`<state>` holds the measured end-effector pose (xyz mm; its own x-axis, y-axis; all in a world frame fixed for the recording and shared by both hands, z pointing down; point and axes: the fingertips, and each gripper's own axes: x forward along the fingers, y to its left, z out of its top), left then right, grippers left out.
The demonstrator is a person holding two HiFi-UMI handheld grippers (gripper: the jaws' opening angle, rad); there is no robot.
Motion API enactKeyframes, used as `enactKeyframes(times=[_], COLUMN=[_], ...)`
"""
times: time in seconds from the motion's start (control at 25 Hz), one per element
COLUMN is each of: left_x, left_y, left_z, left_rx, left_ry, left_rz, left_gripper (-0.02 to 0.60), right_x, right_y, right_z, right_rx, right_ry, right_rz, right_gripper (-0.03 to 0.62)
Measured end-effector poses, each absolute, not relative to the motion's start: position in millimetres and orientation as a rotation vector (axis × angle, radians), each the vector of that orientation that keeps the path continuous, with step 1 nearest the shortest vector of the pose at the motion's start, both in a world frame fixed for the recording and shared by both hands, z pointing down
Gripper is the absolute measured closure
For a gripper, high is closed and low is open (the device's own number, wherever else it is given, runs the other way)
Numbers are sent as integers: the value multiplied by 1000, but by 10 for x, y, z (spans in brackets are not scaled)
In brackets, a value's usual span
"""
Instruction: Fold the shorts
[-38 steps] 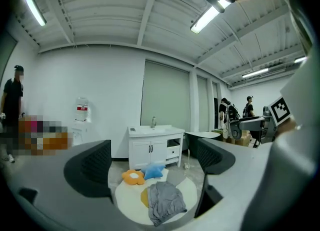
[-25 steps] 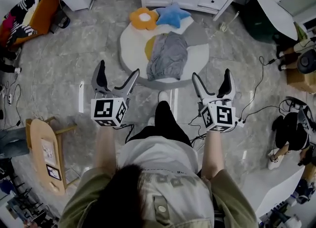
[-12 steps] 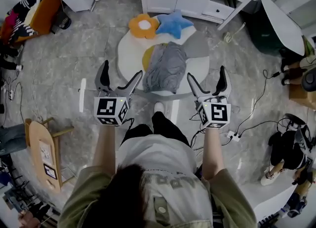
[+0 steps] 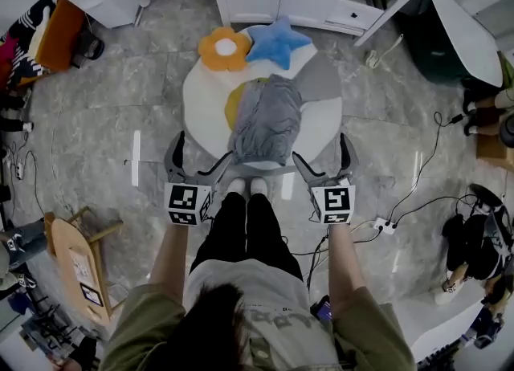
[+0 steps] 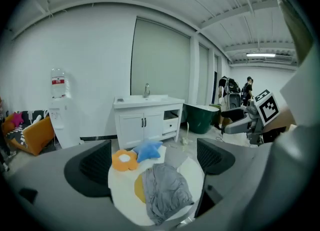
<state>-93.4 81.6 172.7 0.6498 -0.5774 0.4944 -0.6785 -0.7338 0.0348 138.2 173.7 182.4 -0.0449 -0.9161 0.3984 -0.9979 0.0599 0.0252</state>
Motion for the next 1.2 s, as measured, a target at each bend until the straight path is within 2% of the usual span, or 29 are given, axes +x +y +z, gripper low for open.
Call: enactKeyframes(times=[0.48,0.84,1.08,1.12,1.16,1.2], left_x=[-909,-963,-919,-931,-947,-962], left_y=[1109,1353,1515,1527,1537,1546], left_z=[4048,5756,6578,6675,6765,6848], left_rx=[2562,2553,2572,2566,2558,2551], left_ry=[-710,-554,-455,-451,-450,-450], left_rz=[1058,1147,1200,1202,1203,1205], left_gripper=[71,71,71,71,71,71], right_x=[1051,795,709,689,672,661], right_y=[1960,2395,2657,2691,2723,2754], right_z=[4514,6665,7647,7755,7848,7933], right_rx=[1613,1308,1167,1137,1108,1083], right_ry=[-1899,-1818,-1756,-1747,-1739,-1730], right_rz=[595,718,803,794,784,775], right_gripper=[62,65,86,121,210,261])
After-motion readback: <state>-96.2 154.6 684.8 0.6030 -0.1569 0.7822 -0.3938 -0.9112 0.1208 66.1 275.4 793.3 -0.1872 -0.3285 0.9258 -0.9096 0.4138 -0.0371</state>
